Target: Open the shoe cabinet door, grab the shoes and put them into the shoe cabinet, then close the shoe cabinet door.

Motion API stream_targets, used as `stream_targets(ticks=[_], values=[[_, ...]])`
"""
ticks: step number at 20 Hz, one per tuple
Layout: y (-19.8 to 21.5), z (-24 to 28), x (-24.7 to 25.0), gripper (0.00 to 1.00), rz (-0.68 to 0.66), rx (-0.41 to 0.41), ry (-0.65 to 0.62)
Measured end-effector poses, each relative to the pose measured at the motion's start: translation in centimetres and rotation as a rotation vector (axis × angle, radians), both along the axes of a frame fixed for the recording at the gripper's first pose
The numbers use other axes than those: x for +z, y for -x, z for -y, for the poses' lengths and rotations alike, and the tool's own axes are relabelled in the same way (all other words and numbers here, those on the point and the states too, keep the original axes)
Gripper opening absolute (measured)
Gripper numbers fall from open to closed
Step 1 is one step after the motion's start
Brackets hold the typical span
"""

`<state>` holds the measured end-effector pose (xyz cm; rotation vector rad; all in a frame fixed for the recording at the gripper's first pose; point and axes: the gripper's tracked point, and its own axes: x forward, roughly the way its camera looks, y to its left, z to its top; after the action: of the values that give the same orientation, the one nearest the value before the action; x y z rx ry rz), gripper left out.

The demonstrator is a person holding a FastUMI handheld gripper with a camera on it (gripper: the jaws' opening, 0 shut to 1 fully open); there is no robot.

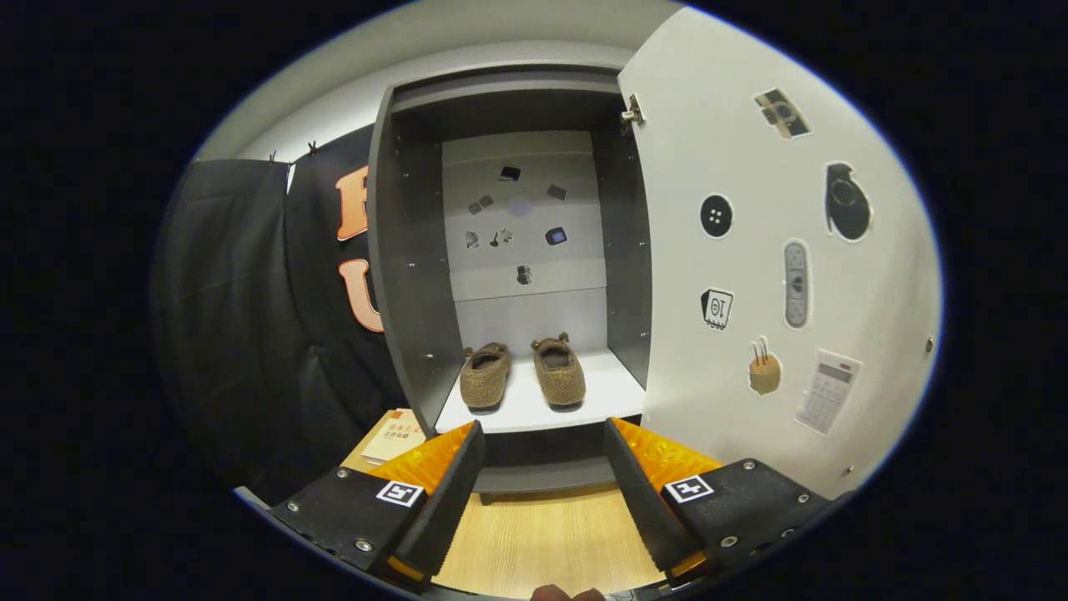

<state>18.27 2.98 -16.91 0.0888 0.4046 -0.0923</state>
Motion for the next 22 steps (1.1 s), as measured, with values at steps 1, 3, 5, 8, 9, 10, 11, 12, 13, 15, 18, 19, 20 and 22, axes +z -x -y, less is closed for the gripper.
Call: stream_targets(ticks=[1, 3, 5, 8, 9, 10, 11, 12, 13, 15, 18, 19, 20, 22], values=[[1.1, 0.2, 0.4, 0.9, 0.004, 0.011, -0.009], [3.5, 0.5, 0.9, 0.9, -0.006, 0.044, -0.033], [5.3, 1.2, 2.0, 0.9, 0.014, 0.079, -0.027], [8.7, 2.7, 3.1, 0.9, 0.019, 0.141, 0.014], [9.7, 3.4, 3.2, 0.9, 0.02, 0.159, 0.021], [10.7, 4.0, 3.3, 0.9, 0.02, 0.172, 0.028], [11.4, 4.9, 3.5, 0.9, 0.022, 0.182, 0.031], [12.2, 5.6, 3.7, 0.9, 0.025, 0.192, 0.029], [12.9, 6.4, 3.7, 0.9, 0.026, 0.196, 0.024], [14.0, 8.2, 3.8, 0.9, 0.026, 0.198, -0.002], [15.0, 10.8, 3.9, 0.9, 0.042, 0.203, -0.042], [15.3, 12.0, 3.6, 0.9, 0.033, 0.196, -0.042], [15.5, 13.0, 3.3, 0.9, 0.027, 0.186, -0.042], [15.8, 14.6, 3.5, 0.9, 0.031, 0.174, -0.045]])
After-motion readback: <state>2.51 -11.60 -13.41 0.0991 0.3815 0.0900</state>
